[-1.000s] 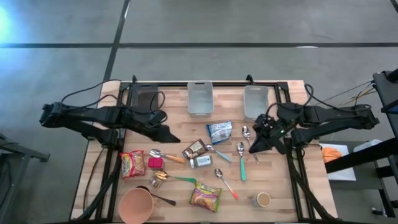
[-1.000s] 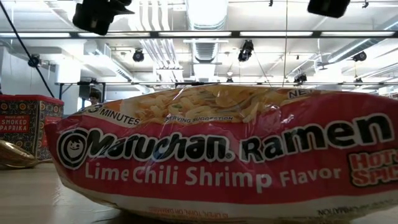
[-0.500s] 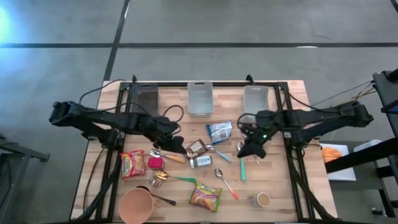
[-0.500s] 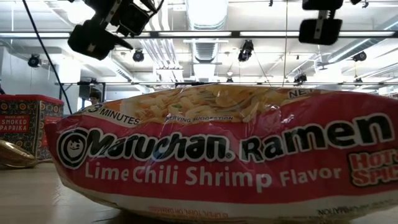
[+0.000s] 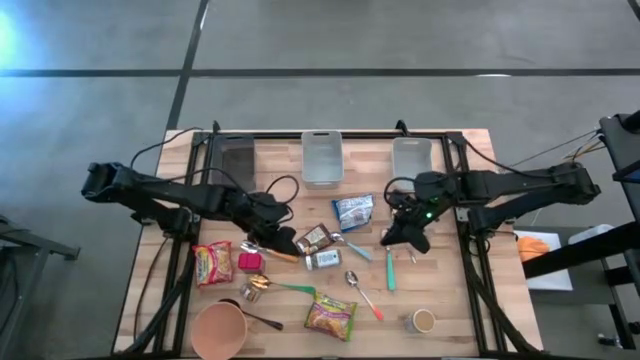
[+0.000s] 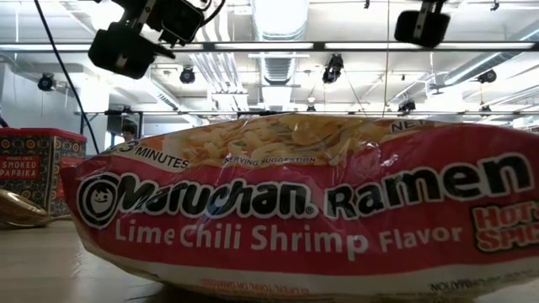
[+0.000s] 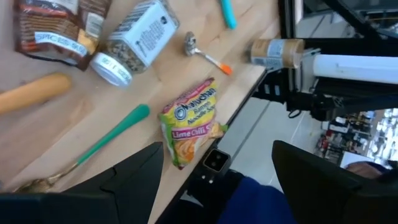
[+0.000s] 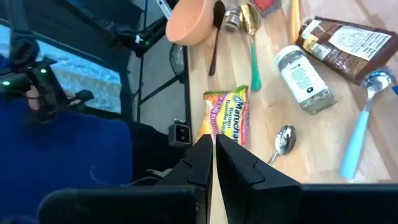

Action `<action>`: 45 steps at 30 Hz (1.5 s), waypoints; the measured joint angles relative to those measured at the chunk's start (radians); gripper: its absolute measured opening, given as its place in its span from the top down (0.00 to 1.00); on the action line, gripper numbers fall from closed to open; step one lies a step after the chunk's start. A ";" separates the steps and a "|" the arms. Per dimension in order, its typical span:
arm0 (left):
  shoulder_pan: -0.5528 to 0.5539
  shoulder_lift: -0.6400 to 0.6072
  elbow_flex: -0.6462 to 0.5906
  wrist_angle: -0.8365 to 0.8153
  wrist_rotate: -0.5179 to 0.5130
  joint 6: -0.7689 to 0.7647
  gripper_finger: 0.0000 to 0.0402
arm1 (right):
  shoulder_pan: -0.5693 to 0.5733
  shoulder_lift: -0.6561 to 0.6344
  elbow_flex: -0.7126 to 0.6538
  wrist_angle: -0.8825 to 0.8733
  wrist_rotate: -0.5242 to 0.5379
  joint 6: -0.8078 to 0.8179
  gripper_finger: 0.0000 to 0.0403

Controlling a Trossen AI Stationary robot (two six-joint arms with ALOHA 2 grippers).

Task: Pick & Place Food Item
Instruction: Put the green noodle pack into the black bin

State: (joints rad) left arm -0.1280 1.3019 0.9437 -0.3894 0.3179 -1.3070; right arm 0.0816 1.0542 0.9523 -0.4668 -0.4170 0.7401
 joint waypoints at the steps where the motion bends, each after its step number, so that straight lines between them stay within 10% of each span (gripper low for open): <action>1: -0.002 0.010 0.001 0.005 0.001 -0.005 0.25 | 0.001 -0.008 0.009 -0.030 0.020 0.001 0.95; 18: -0.036 0.157 0.146 -0.059 0.009 0.185 0.25 | -0.003 -0.171 0.042 -0.182 0.338 -0.052 0.95; 25: -0.042 0.196 0.145 -0.041 0.022 0.185 0.25 | -0.003 -0.182 0.042 -0.297 0.340 0.114 0.95; 38: -0.048 0.202 0.144 0.070 0.041 0.204 0.25 | -0.003 -0.140 0.040 -0.303 0.236 -0.094 0.94; 45: -0.053 0.226 0.144 0.073 0.041 0.200 0.25 | -0.004 -0.100 0.033 -0.305 0.234 -0.165 0.72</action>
State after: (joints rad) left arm -0.1813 1.5281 1.0882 -0.3162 0.3588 -1.1072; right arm 0.0774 0.9539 0.9852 -0.7717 -0.1825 0.5747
